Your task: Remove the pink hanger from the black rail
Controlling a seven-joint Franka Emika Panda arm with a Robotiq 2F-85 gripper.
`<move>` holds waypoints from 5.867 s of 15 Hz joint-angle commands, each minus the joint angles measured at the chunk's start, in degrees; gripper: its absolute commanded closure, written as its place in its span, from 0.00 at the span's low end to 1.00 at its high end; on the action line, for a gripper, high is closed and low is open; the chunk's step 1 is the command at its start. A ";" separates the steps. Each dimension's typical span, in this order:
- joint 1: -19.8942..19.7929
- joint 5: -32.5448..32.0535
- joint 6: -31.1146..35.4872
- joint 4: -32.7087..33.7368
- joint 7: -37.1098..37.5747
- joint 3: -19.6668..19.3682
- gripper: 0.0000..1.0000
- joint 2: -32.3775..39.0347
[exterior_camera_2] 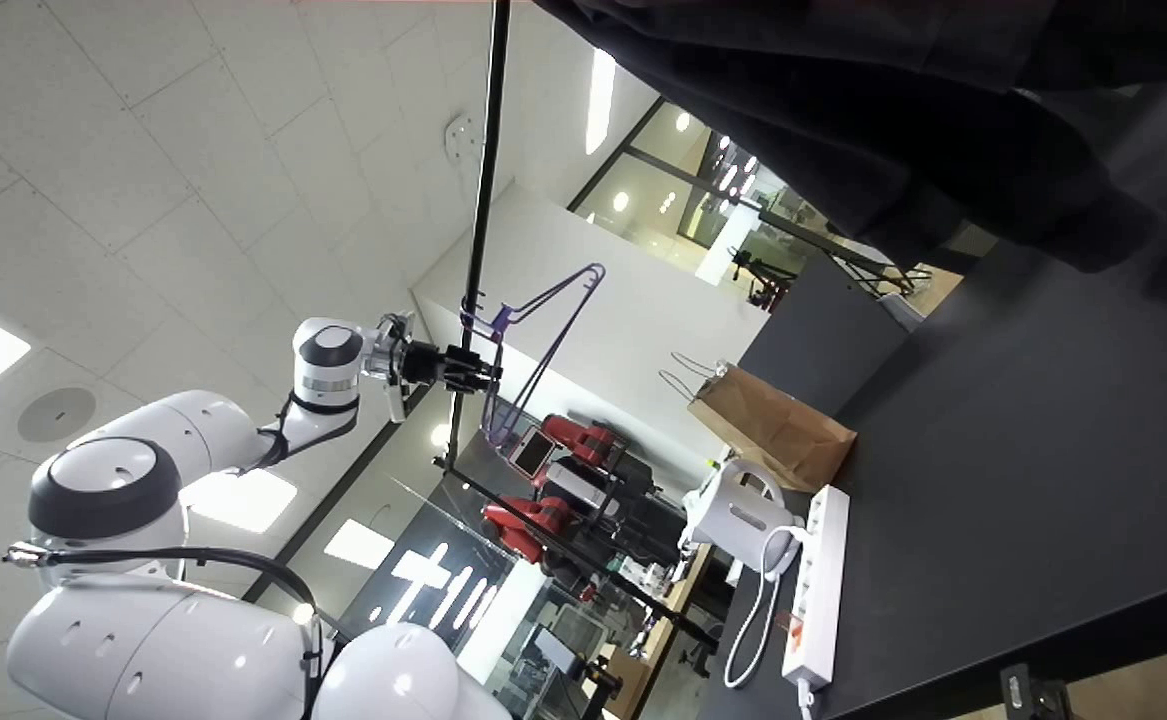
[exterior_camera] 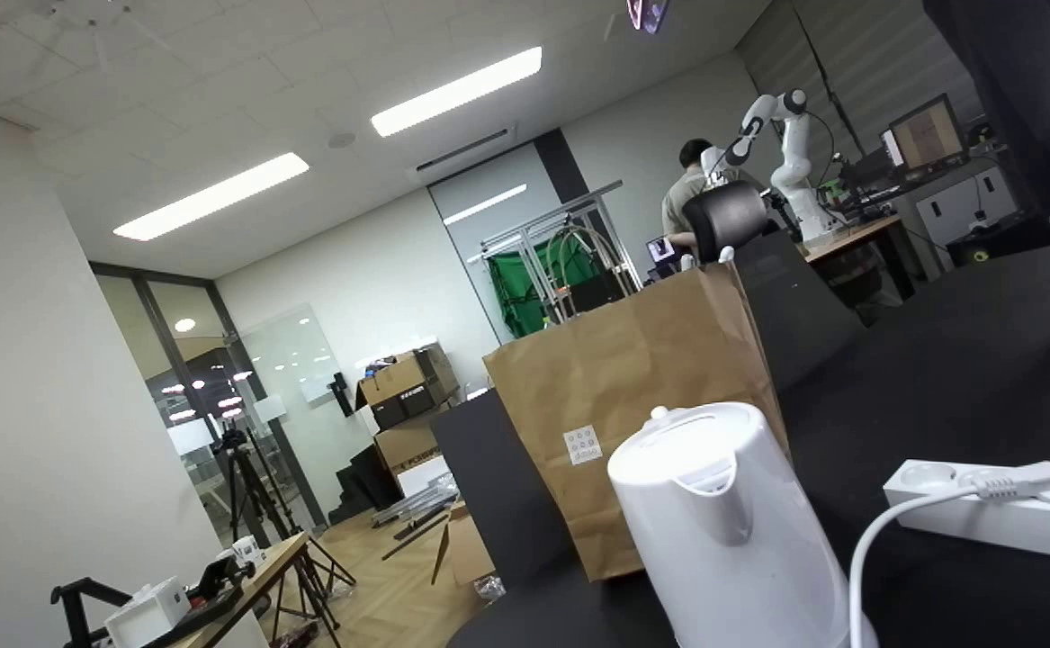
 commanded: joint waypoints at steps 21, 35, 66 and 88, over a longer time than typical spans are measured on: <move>2.47 1.21 -6.33 2.71 -1.59 -0.62 0.98 -3.63; 4.05 19.09 -32.91 2.57 -25.51 -9.98 0.98 -13.08; -10.43 -2.13 -19.73 -3.41 -17.13 -16.92 0.98 2.12; -10.36 -2.10 -19.53 -9.53 -19.25 -18.39 0.98 0.30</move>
